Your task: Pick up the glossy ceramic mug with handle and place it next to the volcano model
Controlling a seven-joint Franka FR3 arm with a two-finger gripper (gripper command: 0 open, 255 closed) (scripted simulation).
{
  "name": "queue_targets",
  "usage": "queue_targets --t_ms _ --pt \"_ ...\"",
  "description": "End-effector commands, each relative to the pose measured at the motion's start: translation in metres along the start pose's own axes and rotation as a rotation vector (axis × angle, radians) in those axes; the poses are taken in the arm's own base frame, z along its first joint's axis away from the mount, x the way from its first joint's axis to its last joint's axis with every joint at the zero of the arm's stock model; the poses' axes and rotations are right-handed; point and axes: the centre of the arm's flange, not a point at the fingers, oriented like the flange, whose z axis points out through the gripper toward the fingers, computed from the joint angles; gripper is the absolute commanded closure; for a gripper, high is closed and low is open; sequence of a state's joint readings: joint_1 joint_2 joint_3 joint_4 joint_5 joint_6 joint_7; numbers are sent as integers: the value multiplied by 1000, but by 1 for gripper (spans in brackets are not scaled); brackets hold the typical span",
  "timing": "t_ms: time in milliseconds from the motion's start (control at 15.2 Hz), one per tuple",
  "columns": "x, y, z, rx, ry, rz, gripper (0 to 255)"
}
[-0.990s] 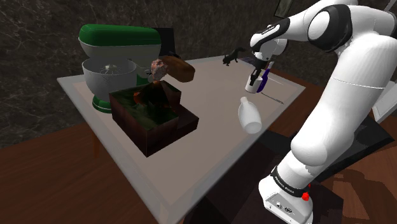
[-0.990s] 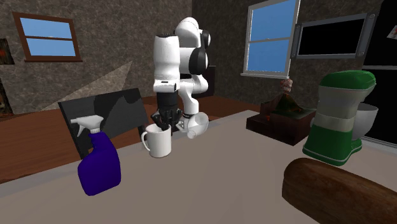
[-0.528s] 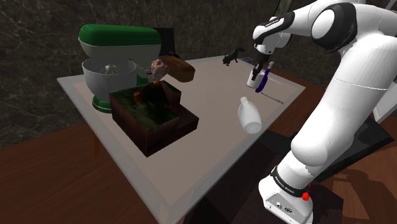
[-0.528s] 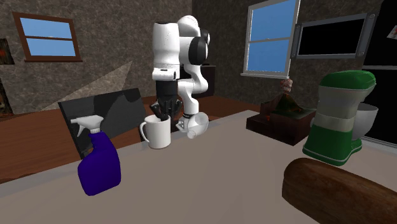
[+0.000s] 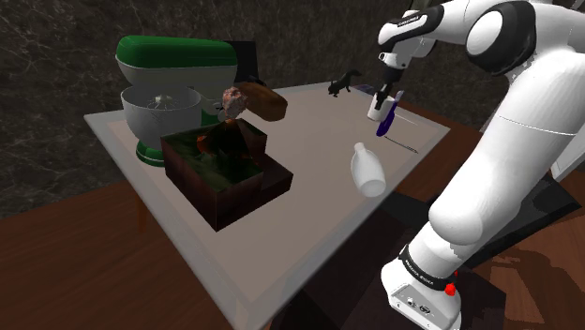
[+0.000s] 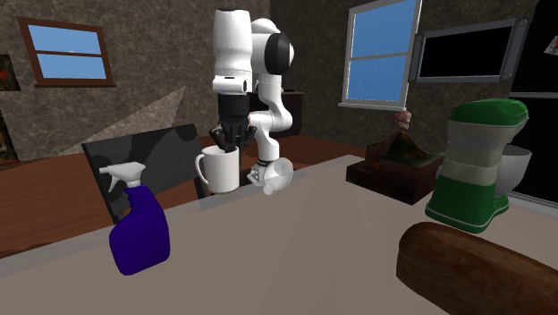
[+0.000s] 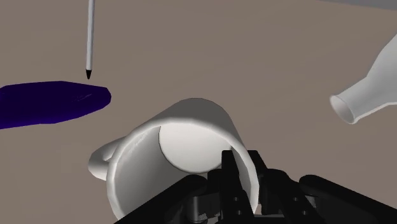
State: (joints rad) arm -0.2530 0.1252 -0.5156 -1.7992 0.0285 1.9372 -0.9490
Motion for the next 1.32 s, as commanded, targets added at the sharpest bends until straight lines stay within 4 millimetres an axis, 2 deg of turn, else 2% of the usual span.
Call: queue_targets --t_ms 0,1254 --pt "0 1 -11 0 0 0 255" --pt "-1 6 -111 0 0 0 255"
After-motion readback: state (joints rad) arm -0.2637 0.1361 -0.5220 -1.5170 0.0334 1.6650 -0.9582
